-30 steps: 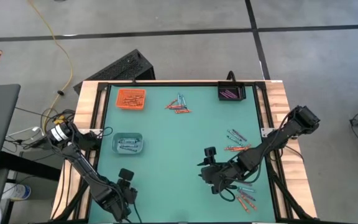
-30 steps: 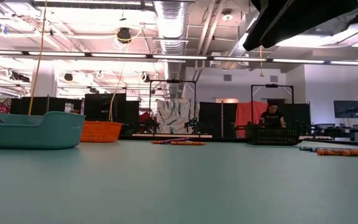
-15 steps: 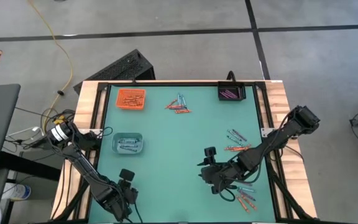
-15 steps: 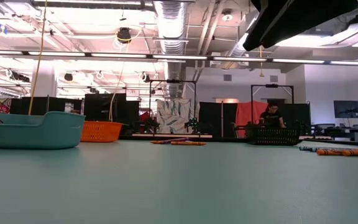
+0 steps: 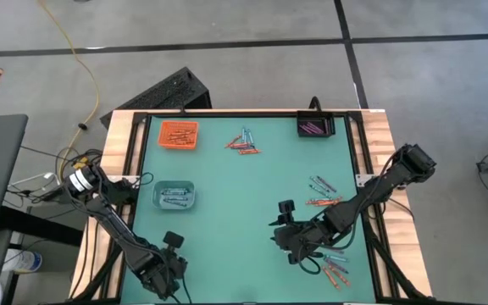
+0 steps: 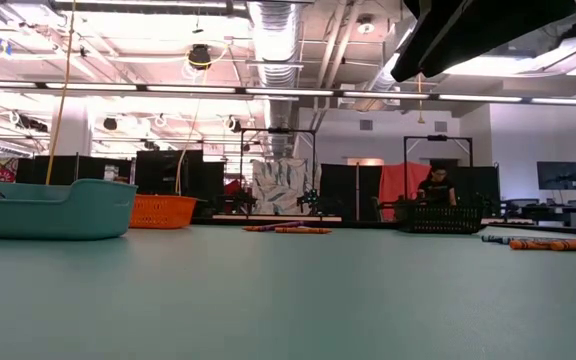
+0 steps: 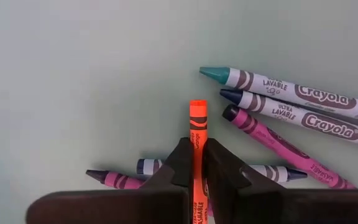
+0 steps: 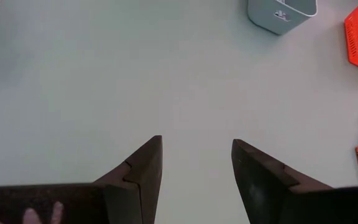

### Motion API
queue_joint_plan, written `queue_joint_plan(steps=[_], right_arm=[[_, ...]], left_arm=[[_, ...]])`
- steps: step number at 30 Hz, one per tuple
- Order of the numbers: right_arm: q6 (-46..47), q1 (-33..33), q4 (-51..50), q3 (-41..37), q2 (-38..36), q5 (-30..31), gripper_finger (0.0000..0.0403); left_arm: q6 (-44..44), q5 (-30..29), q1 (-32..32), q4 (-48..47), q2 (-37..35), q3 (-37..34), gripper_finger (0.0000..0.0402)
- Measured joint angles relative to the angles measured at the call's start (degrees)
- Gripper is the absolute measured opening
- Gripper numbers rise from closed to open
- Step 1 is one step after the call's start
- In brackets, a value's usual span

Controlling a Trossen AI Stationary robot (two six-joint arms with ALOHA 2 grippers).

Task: Sort crayons
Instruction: Put the orange crayon into the orange basket

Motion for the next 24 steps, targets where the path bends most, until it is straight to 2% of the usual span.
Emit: queue_joint_plan(steps=[6, 16, 19, 24], right_arm=[[0.0, 0.0, 0.02, 0.0, 0.0, 0.0, 0.0193], [0.0, 0.0, -0.01, 0.0, 0.0, 0.02, 0.0193], [0.0, 0.0, -0.02, 0.0, 0.0, 0.02, 0.0193], [0.0, 0.0, -0.02, 0.0, 0.0, 0.01, 0.0193]], left_arm=[[0.64, -0.37, 0.2, -3.28, 0.21, 1.35, 0.0004], [3.63, -1.7, 1.44, -9.2, 0.12, 7.84, 0.0002], [5.3, -4.68, 1.94, -14.59, 0.11, 11.54, 0.0002], [9.66, -14.14, 3.72, -25.92, 0.01, 18.34, 0.0002]])
